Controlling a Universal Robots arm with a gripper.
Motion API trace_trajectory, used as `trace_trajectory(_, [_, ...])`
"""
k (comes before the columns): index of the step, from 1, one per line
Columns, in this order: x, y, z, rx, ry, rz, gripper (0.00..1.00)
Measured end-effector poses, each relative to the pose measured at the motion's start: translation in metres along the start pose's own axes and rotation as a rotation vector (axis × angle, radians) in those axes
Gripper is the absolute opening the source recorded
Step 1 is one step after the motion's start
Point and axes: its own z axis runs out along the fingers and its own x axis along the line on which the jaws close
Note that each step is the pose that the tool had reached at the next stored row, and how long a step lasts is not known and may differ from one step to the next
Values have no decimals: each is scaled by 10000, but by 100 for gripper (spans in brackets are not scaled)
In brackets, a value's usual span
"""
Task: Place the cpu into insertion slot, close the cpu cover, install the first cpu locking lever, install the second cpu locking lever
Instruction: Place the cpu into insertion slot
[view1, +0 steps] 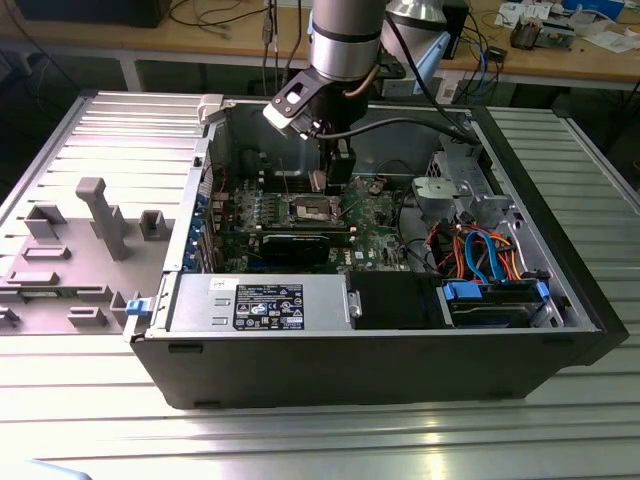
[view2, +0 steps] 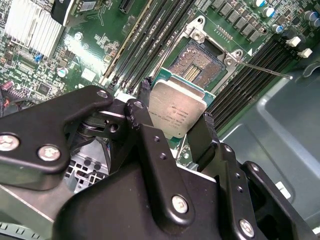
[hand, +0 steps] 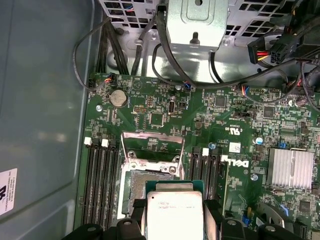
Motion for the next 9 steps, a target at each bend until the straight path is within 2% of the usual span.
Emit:
trace_trajectory(2, [2, -1, 2, -2, 2, 16, 55])
trace_trajectory(7, [6, -2, 40, -8, -2, 401, 55])
trace_trajectory(9, [9, -6, 51, -10, -1, 409, 55])
